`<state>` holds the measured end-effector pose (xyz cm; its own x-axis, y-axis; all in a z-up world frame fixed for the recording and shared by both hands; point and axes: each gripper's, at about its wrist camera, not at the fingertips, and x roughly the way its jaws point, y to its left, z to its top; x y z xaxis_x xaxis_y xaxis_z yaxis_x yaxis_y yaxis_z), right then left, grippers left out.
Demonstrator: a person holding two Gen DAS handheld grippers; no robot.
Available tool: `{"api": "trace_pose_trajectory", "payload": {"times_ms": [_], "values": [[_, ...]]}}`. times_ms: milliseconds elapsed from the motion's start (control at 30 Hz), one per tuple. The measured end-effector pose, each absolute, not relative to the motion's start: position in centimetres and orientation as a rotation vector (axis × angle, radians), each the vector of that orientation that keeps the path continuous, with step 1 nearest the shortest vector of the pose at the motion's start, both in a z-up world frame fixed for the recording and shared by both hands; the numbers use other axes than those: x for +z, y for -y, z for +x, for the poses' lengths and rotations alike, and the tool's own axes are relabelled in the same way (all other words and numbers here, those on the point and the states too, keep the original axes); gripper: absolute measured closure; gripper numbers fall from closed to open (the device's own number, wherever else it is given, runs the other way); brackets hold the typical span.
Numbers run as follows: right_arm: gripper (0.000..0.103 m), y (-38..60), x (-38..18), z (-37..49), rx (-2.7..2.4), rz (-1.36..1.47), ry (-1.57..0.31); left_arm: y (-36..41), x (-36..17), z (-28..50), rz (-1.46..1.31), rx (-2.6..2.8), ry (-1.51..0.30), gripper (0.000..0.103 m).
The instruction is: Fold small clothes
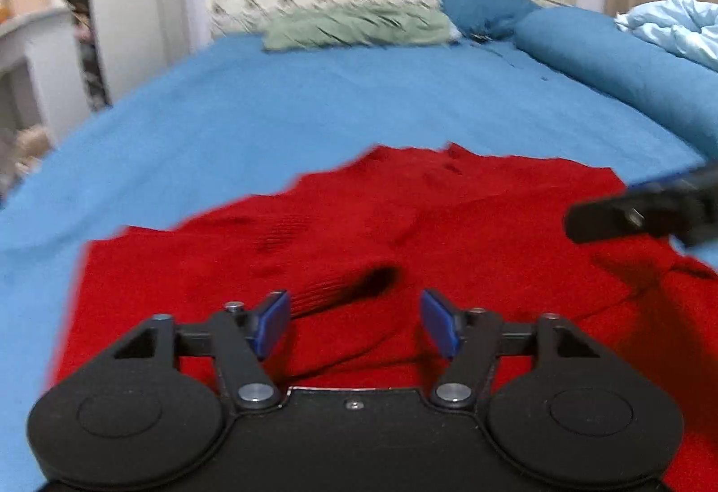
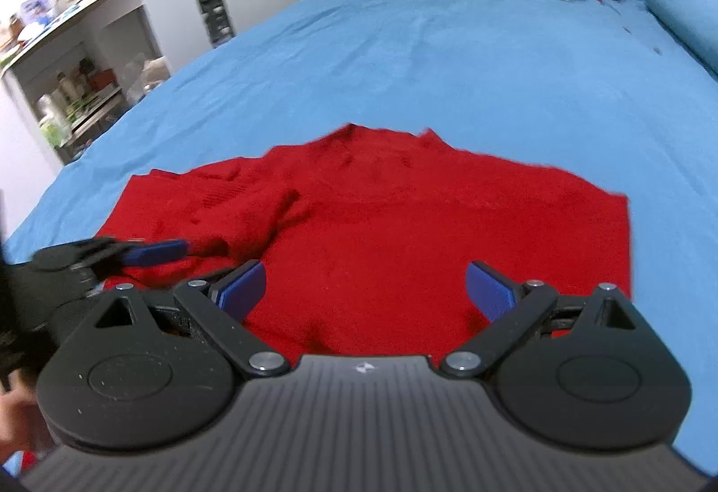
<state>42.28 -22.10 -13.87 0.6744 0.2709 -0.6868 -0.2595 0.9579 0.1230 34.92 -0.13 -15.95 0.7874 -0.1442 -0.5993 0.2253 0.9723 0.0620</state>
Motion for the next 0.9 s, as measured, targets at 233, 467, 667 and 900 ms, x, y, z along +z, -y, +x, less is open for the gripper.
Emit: {"api": "trace_pose_trajectory", "payload": {"times_ms": [233,467,667,900], "values": [[0.0,13.7,-16.1,44.2,0.456,-0.28,-0.752,-6.5,-19.1,32.8,0.02,-0.084,-0.648,0.026],[0.022,8.0,-20.5,46.5,0.416,-0.388,-0.739,-6.7,-20.5,32.2,-0.034,-0.106,-0.602,0.013],[0.063,13.0,-18.6,46.5,0.248,-0.058,-0.677,-7.4,-20.7,31.4,-0.041,-0.117,-0.601,0.011],[0.058,20.2,-20.9,45.4,0.176,0.249,-0.78,-6.8,-20.2,31.6,0.003,-0.095,-0.611,0.011]]}}
